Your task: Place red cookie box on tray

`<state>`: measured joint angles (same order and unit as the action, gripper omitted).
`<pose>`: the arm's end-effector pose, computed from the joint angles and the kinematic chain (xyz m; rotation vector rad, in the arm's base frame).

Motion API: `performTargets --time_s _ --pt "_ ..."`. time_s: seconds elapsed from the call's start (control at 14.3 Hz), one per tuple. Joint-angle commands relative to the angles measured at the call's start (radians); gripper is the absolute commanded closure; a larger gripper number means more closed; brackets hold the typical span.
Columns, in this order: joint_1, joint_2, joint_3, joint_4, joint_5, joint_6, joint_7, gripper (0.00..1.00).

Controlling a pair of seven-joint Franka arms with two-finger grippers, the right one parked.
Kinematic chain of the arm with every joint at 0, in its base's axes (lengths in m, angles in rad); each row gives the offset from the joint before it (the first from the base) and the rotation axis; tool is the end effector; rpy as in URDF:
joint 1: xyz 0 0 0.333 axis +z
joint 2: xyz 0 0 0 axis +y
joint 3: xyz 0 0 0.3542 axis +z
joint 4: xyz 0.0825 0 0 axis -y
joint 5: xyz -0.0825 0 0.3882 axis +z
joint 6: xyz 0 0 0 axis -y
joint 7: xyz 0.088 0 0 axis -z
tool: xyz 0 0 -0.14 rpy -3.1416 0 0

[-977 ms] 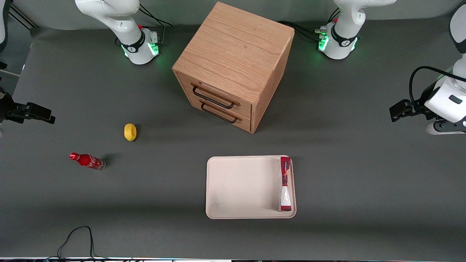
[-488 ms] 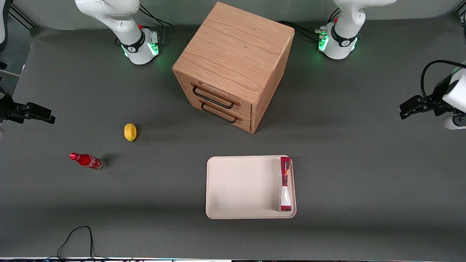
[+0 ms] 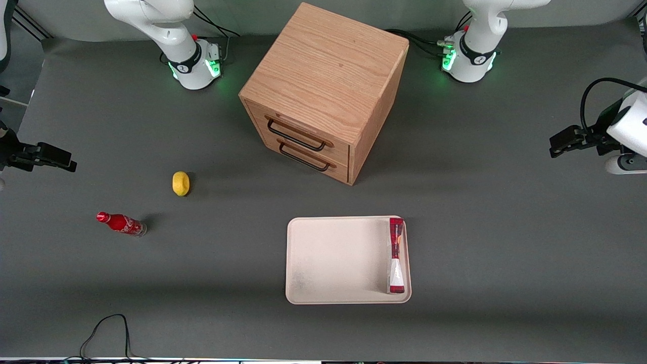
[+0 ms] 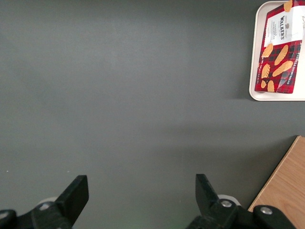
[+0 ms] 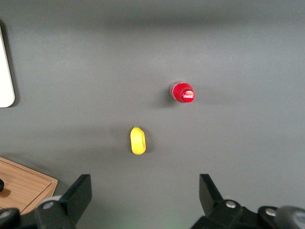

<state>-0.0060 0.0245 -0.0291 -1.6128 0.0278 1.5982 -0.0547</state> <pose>0.5662 -0.0159 0.5983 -3.1121 -0.0285 0.0589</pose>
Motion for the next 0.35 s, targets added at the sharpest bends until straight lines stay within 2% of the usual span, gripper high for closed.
performTargets --time_s 0.0,0.28 --pt "-0.002 -0.020 0.005 0.002 -0.011 -0.030 0.026 0.00" --pt "-0.002 -0.021 0.003 0.002 -0.012 -0.034 0.052 0.00"
